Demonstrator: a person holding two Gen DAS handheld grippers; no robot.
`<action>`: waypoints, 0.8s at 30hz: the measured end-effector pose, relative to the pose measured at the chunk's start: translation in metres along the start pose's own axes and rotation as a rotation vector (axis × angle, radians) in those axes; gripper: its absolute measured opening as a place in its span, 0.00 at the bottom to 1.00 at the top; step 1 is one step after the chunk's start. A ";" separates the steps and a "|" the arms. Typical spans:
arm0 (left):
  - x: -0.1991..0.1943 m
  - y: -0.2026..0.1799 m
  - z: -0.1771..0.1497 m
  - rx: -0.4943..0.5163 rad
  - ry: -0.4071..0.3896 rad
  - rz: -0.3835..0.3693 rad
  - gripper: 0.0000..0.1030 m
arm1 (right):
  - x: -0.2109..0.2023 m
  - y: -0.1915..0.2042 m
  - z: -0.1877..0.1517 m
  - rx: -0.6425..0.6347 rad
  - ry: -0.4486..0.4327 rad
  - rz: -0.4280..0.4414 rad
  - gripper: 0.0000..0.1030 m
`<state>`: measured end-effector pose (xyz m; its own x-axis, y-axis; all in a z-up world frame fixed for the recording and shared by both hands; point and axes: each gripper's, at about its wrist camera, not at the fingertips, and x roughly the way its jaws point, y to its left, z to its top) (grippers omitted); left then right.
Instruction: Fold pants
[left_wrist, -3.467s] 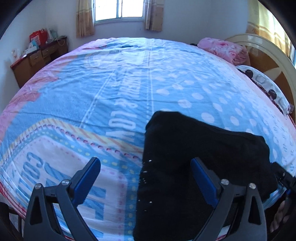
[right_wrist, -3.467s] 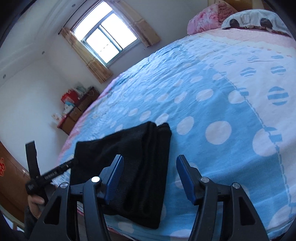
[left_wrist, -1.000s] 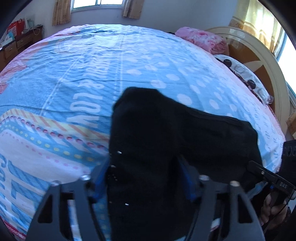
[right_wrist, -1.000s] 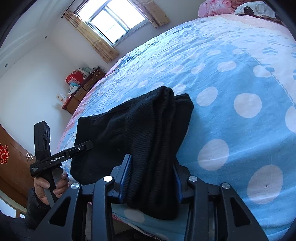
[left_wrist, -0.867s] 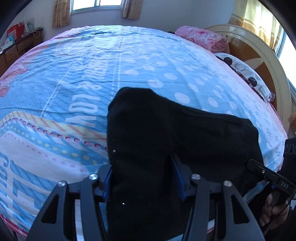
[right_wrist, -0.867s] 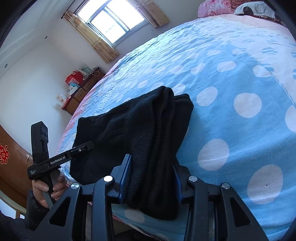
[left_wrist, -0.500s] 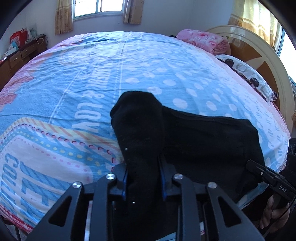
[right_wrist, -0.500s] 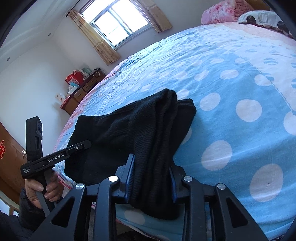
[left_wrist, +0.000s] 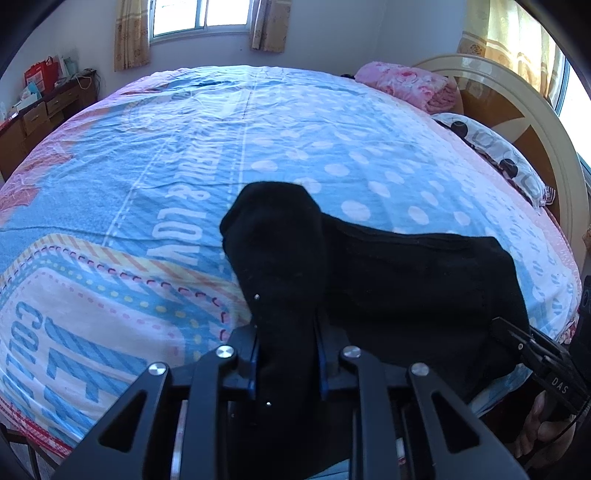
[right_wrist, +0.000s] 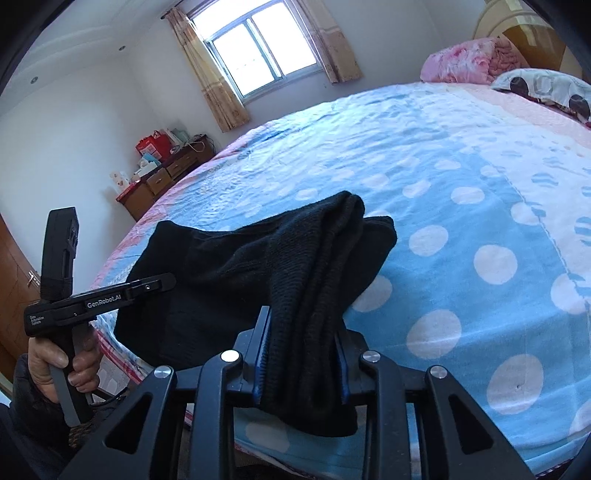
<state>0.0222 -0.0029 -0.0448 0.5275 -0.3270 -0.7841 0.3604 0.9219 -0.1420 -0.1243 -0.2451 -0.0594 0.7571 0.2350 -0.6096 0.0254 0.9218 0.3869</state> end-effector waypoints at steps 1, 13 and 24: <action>-0.001 -0.001 0.000 0.006 -0.004 0.002 0.22 | 0.002 -0.003 -0.001 0.015 0.010 -0.002 0.29; -0.018 0.029 0.028 -0.071 -0.068 -0.063 0.21 | 0.007 0.010 0.039 0.010 0.017 0.027 0.28; -0.039 0.139 0.078 -0.208 -0.208 0.124 0.21 | 0.092 0.128 0.135 -0.277 0.047 0.083 0.28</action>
<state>0.1114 0.1217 0.0128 0.7115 -0.2247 -0.6658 0.1296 0.9732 -0.1900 0.0366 -0.1470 0.0271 0.7180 0.3213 -0.6175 -0.2198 0.9464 0.2368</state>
